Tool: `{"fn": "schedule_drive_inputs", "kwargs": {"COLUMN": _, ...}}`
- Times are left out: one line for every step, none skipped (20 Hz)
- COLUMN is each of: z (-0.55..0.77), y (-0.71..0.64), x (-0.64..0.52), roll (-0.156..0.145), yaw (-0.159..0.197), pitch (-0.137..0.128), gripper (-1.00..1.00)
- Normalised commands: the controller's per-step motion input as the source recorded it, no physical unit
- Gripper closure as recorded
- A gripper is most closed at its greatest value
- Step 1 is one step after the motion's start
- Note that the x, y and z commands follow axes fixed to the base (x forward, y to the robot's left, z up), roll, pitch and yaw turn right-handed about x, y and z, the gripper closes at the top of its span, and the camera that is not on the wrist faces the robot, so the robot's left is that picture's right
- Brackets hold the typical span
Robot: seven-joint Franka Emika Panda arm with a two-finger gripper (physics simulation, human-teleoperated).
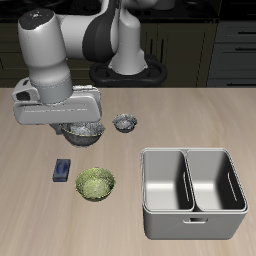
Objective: Stack middle-sized black bowl on the green bowl
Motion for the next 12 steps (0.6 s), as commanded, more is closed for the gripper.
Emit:
{"fn": "schedule_drive_inputs", "kwargs": {"z": -0.27, "y": -0.10, "x": 0.07, "roll": -0.034, "yaw": -0.065, "pitch": 0.024, "gripper": 1.00}}
{"fn": "schedule_drive_inputs", "kwargs": {"z": -0.41, "y": -0.20, "x": 0.18, "roll": -0.051, "yaw": 0.063, "pitch": 0.026, "gripper": 1.00}}
{"fn": "schedule_drive_inputs", "kwargs": {"z": -0.20, "y": -0.10, "x": 0.04, "roll": -0.014, "yaw": -0.058, "pitch": 0.039, "gripper": 1.00}}
{"fn": "schedule_drive_inputs", "kwargs": {"z": -0.20, "y": -0.05, "x": -0.01, "roll": 0.001, "yaw": 0.024, "pitch": 0.014, "gripper": 1.00}}
{"fn": "schedule_drive_inputs", "kwargs": {"z": -0.26, "y": -0.11, "x": 0.01, "roll": -0.052, "yaw": -0.001, "pitch": 0.022, "gripper": 1.00}}
{"fn": "schedule_drive_inputs", "kwargs": {"z": -0.18, "y": -0.11, "x": 0.03, "roll": -0.025, "yaw": -0.042, "pitch": 0.029, "gripper": 1.00}}
{"fn": "schedule_drive_inputs", "kwargs": {"z": -0.18, "y": 0.04, "x": -0.08, "roll": 0.012, "yaw": 0.032, "pitch": 0.007, "gripper": 1.00}}
{"fn": "schedule_drive_inputs", "kwargs": {"z": -0.20, "y": -0.13, "x": 0.00, "roll": -0.049, "yaw": 0.007, "pitch": 0.020, "gripper": 1.00}}
{"fn": "schedule_drive_inputs", "kwargs": {"z": -0.16, "y": -0.06, "x": -0.06, "roll": -0.050, "yaw": 0.006, "pitch": 0.009, "gripper": 1.00}}
{"fn": "schedule_drive_inputs", "kwargs": {"z": -0.18, "y": -0.04, "x": -0.03, "roll": 0.008, "yaw": 0.003, "pitch": 0.020, "gripper": 1.00}}
{"fn": "schedule_drive_inputs", "kwargs": {"z": -0.55, "y": -0.22, "x": -0.01, "roll": -0.086, "yaw": 0.041, "pitch": 0.046, "gripper": 1.00}}
{"fn": "schedule_drive_inputs", "kwargs": {"z": -0.19, "y": -0.04, "x": 0.00, "roll": 0.014, "yaw": -0.014, "pitch": 0.027, "gripper": 1.00}}
